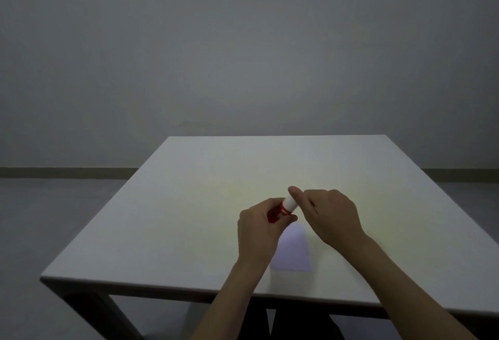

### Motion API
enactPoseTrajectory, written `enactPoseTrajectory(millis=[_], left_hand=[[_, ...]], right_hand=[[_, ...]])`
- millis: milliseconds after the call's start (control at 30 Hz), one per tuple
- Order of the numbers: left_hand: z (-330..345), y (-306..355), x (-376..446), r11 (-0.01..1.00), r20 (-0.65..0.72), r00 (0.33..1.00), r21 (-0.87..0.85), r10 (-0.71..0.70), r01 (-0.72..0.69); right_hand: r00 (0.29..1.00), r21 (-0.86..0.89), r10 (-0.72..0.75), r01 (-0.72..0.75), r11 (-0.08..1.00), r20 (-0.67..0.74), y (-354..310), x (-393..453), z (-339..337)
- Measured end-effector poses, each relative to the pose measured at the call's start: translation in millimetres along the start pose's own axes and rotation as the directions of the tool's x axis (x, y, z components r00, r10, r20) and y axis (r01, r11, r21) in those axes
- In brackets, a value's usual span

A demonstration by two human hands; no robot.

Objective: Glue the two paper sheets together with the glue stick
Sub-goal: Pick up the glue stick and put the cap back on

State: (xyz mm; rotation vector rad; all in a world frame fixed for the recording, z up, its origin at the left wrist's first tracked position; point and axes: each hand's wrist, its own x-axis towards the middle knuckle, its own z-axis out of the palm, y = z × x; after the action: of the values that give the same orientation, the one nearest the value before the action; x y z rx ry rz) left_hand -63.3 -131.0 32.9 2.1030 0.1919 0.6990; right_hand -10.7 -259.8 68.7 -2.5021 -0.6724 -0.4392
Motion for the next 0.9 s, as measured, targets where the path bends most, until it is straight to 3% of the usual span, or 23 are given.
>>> enactPoseTrajectory(millis=[100,267,567,900], left_hand=[[-6,-14,17,0.995,-0.088,0.993,-0.076,-0.078,0.071],[-13,-40,47,0.958,-0.150,0.954,-0.164,-0.258,0.233],[0,-65,64,0.938,-0.095,0.935,-0.096,-0.341,0.333],[6,-71,59,0.936,-0.079,0.935,-0.095,-0.346,0.339]], right_hand=[[0.996,0.245,0.079,-0.087,0.966,0.039,8,-4,3],[0.982,0.401,0.129,-0.173,0.900,0.135,20,-11,9],[0.968,0.512,0.137,-0.229,0.828,0.212,14,-19,13],[0.958,0.533,0.146,-0.260,0.805,0.247,13,-29,13]])
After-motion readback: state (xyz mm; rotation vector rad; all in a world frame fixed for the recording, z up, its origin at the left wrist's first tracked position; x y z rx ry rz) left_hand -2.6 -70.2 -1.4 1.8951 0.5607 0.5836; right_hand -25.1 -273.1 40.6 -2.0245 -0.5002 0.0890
